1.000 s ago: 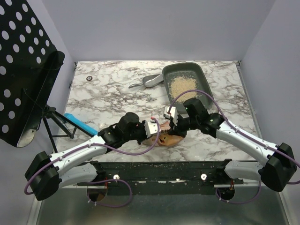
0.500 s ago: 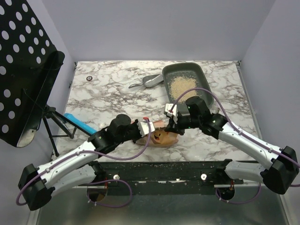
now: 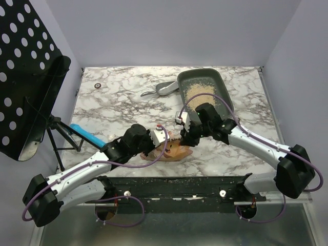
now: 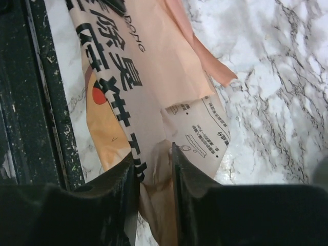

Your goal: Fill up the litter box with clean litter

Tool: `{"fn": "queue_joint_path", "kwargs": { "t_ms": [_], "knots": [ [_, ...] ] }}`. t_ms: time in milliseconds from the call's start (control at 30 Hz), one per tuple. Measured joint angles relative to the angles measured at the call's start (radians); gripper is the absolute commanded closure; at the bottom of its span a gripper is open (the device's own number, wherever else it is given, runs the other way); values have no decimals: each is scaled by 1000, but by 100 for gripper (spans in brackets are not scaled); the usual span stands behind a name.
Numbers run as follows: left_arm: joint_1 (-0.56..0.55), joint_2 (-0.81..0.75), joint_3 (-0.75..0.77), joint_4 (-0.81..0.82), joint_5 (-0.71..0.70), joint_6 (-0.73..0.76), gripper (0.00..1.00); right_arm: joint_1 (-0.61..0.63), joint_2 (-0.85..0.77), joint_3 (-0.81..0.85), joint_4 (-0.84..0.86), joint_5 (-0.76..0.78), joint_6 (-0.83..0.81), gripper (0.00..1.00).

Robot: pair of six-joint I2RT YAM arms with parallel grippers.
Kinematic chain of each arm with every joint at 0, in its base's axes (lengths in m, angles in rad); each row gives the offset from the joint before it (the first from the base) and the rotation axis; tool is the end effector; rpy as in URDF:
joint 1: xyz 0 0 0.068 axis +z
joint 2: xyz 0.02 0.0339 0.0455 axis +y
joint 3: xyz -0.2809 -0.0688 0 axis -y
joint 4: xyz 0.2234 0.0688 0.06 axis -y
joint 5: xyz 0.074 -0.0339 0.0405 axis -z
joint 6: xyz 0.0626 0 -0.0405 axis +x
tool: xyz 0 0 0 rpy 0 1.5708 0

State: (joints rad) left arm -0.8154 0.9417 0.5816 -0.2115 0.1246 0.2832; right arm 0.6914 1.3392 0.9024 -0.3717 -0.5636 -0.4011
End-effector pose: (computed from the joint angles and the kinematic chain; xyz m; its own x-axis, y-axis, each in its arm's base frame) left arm 0.1310 -0.1505 0.2444 -0.1342 0.5470 -0.8263 0.8660 0.4701 0.1705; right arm 0.1874 0.1985 0.2550 -0.1915 -0.5870 -0.7866 -0.9754 0.2029 0.0861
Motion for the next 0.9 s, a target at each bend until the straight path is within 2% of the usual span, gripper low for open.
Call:
{"fn": "queue_joint_path", "kwargs": {
  "t_ms": [133,367,533,667,900],
  "knots": [
    [-11,0,0,4,-33,-12,100,-13,-37,0,-16,61,9,49],
    [-18,-34,-1,-21,-65,-27,100,-13,-269,2,-48,175,6,46],
    [-25,-34,-1,-23,-87,-45,100,-13,-351,-12,-75,198,-32,44],
    [-26,-34,-1,-23,-91,-53,100,-13,-351,-36,-84,197,-77,44],
    [-34,-34,-1,-23,-102,-61,100,-13,-241,-24,-88,187,-146,43]
  ]
}}
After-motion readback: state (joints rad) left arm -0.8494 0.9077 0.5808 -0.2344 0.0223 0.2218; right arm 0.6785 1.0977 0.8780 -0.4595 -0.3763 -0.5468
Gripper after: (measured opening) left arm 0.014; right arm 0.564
